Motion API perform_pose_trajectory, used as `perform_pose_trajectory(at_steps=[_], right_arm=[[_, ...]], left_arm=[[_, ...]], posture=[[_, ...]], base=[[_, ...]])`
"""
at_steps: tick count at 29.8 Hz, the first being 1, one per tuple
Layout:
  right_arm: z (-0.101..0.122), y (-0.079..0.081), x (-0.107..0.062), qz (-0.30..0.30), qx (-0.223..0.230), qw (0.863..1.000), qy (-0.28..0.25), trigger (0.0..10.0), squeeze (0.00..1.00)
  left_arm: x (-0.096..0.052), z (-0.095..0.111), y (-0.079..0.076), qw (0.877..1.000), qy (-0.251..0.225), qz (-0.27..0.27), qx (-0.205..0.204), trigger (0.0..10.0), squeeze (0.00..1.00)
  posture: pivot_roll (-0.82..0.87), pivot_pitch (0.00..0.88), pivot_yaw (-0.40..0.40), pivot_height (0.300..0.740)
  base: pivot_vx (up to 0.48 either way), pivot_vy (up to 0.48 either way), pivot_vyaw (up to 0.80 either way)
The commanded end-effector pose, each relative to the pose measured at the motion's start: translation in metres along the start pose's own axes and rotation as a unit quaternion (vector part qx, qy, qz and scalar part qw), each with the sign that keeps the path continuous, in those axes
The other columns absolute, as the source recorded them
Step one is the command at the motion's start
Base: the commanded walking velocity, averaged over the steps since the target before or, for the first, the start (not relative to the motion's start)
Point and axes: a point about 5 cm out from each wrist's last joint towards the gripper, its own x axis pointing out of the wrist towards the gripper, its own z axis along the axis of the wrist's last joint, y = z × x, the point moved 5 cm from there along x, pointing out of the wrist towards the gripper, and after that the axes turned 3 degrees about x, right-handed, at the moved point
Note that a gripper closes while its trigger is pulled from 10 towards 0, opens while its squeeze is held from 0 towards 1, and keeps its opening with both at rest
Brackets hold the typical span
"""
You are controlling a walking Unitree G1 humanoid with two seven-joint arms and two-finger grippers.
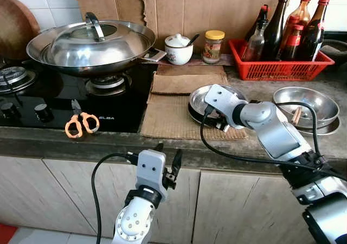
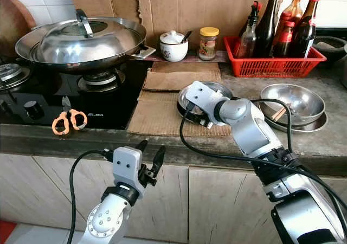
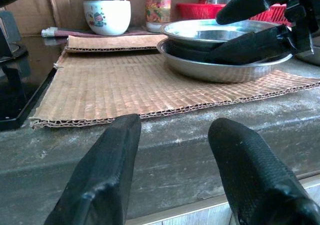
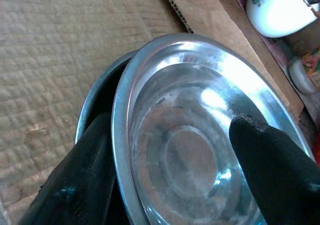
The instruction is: Kitchen organization
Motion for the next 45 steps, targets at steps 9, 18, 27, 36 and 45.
perform_pose_trajectory(at_steps=[9, 18, 27, 36, 45], right_arm=[[0.010, 0.005, 0.001, 0.023, -0.027, 0.999, 0.000, 0.0, 0.00], [0.016, 0.005, 0.001, 0.022, -0.029, 0.999, -0.008, 0.0, 0.00], [0.029, 0.004, 0.000, 0.015, -0.022, 0.999, -0.034, 0.0, 0.00], [0.082, -0.004, -0.023, -0.115, 0.149, 0.945, -0.266, 0.0, 0.00], [0.092, -0.007, -0.060, -0.206, 0.216, 0.877, -0.378, 0.0, 0.00]], left_arm=[[0.000, 0.003, 0.002, 1.000, -0.006, 0.006, -0.001, 10.0, 0.00], [0.000, 0.003, 0.002, 1.000, -0.007, 0.008, -0.002, 10.0, 0.00], [0.001, 0.003, 0.004, 1.000, -0.007, 0.011, 0.000, 10.0, 0.00], [0.002, 0.004, 0.007, 1.000, -0.012, 0.018, 0.005, 10.0, 0.00], [0.003, 0.011, 0.016, 0.999, -0.025, 0.033, 0.014, 10.0, 0.00]], posture=[[0.04, 0.023, -0.017, 0.740], [0.04, 0.022, -0.018, 0.740], [0.04, 0.016, -0.023, 0.740], [0.04, 0.000, -0.009, 0.740], [0.04, 0.000, 0.002, 0.740]], base=[[0.000, 0.000, 0.00], [0.000, 0.000, 0.00], [0.000, 0.000, 0.00], [0.000, 0.000, 0.00], [0.000, 0.000, 0.00]])
